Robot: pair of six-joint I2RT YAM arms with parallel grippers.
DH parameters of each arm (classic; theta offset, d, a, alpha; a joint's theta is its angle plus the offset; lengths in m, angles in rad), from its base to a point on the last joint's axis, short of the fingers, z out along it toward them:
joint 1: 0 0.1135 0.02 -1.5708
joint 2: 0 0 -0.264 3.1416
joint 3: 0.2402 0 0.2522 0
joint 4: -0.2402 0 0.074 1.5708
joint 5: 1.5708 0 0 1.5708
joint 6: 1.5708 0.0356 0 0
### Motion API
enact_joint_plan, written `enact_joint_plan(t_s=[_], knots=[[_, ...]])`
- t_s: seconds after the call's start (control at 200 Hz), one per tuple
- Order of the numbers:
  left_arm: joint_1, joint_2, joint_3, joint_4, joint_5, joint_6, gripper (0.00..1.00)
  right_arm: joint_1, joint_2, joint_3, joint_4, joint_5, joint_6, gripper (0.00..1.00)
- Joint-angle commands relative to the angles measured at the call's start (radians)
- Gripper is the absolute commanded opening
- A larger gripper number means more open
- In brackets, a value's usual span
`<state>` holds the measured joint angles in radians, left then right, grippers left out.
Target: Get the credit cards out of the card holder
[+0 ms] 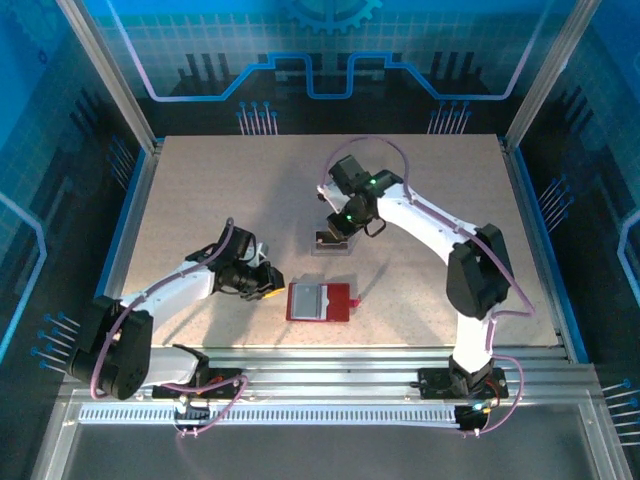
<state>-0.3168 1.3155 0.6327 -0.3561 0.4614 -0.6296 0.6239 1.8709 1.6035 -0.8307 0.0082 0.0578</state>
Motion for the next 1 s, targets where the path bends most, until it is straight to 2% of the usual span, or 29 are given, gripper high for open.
enact_joint_plan(t_s=[0.0, 0.19, 0.395, 0.47, 0.745, 0.995], knots=[[0.007, 0.024, -0.001, 0.044, 0.031, -0.019, 0.2, 0.061, -0.053, -0.05, 0.06, -0.022, 0.231, 0.16], [0.007, 0.058, 0.016, 0.054, 0.032, -0.015, 0.19, 0.14, -0.073, -0.111, 0.036, -0.076, 0.42, 0.16], [0.007, 0.08, 0.007, 0.078, 0.053, -0.03, 0.19, 0.236, -0.145, -0.265, 0.148, -0.084, 0.566, 0.17], [0.007, 0.082, -0.001, 0.085, 0.061, -0.032, 0.19, 0.255, -0.176, -0.342, 0.24, -0.119, 0.623, 0.17], [0.003, 0.103, -0.036, 0.117, 0.101, -0.046, 0.12, 0.265, -0.224, -0.584, 0.546, -0.246, 0.801, 0.16], [-0.022, 0.157, -0.033, 0.117, 0.119, -0.033, 0.07, 0.276, -0.168, -0.624, 0.672, -0.292, 0.87, 0.15]])
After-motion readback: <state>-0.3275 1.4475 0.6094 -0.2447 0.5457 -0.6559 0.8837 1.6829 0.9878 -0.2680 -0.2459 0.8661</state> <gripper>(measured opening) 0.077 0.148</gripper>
